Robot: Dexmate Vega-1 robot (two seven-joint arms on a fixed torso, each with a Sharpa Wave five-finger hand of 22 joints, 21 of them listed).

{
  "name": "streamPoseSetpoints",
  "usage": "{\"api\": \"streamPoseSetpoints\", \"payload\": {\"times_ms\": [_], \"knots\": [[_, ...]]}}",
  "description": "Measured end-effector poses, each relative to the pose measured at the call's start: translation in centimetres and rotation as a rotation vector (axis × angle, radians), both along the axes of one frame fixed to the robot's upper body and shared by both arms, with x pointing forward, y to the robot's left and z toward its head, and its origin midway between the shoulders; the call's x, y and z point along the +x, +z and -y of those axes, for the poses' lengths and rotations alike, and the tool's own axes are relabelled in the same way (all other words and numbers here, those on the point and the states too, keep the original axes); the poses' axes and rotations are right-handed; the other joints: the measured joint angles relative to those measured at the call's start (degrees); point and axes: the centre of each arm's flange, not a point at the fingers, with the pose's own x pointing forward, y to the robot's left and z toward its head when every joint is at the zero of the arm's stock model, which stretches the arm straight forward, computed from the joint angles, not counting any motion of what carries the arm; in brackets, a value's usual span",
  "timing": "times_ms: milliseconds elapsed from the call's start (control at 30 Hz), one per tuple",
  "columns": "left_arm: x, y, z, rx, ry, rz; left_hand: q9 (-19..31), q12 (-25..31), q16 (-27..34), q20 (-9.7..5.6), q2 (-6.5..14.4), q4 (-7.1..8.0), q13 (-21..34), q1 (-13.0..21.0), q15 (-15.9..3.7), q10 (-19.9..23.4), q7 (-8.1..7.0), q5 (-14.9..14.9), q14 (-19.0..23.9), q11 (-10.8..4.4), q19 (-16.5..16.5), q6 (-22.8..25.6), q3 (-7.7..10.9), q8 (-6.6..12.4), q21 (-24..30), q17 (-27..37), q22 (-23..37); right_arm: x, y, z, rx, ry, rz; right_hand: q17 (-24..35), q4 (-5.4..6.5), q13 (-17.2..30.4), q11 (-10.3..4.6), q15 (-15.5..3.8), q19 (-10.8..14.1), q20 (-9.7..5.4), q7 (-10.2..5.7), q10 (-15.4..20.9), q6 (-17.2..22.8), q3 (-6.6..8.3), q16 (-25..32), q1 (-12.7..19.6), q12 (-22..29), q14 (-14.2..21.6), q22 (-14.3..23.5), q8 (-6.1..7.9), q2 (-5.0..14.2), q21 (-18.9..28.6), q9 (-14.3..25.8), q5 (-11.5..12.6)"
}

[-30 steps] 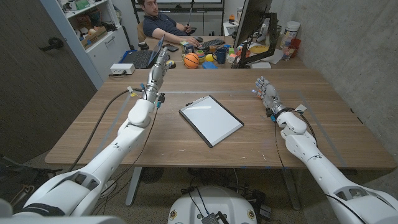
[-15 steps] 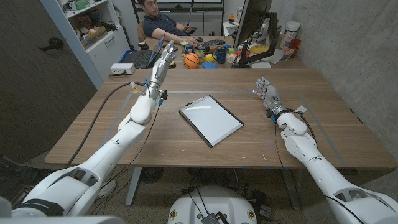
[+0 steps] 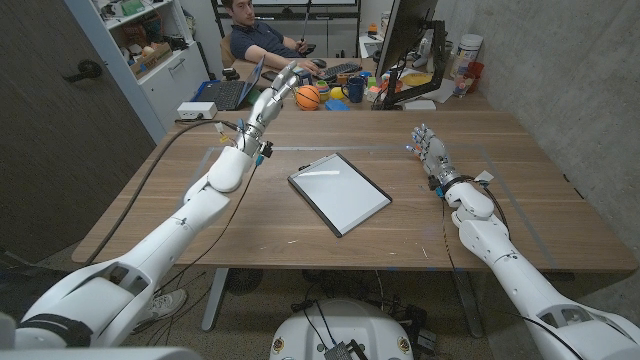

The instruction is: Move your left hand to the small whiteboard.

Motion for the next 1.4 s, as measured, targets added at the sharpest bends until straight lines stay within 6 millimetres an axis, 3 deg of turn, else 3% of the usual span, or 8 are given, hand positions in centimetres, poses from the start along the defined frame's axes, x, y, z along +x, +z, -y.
{"api": "streamPoseSetpoints", "payload": {"times_ms": [233, 1067, 1400], "knots": [[-0.5, 0.4, 0.5, 0.092, 0.055, 0.022, 0.0, -0.2, 0.0, -0.18, 0.9, -0.63, 0.0, 1.4, 0.03, -1.0, 0.00, 0.2, -0.6, -0.97, -0.6, 0.0, 0.63, 0.00, 0.0, 0.0, 0.0, -0.1, 0.0, -0.1, 0.000, -0.001, 0.002, 0.0, 0.00, 0.0, 0.00, 0.00, 0.0, 0.00, 0.00, 0.0, 0.0, 0.00, 0.0, 0.0, 0.0, 0.0, 0.0, 0.00, -0.01, 0.0, 0.0, 0.2], [-1.3, 0.8, 2.4, 0.364, 0.188, 0.063, 0.0, -0.2, 0.0, -0.09, 3.1, -1.91, 0.0, 4.1, -0.67, -3.2, 0.10, 0.4, -1.9, -1.54, -0.7, -1.4, 1.43, -0.46, 0.0, 0.0, 0.0, -0.9, -0.3, -0.8, 0.005, -0.010, 0.002, 0.0, 0.24, 0.0, -0.01, 0.00, 0.0, 0.00, -0.01, 0.0, 0.0, -0.24, -0.4, -1.3, 0.0, 0.0, 0.0, 0.00, 0.23, -0.4, 0.0, 0.2], [-1.0, 0.4, 3.0, 0.460, 0.203, 0.030, 0.0, 0.0, 1.2, -0.09, 3.8, -2.47, 0.0, 4.8, -0.89, -3.2, -0.01, 0.4, 0.3, -1.54, -0.7, -1.9, 1.33, -0.46, 0.2, 0.0, 0.0, -1.3, -0.6, -0.9, 0.006, -0.012, 0.001, 0.0, 0.48, 0.0, -0.01, 0.00, 0.0, 0.00, -0.01, 0.0, 0.0, -0.48, -0.4, -1.3, 0.0, 0.0, 0.0, 0.00, 0.22, -0.8, 0.0, 0.4]]}}
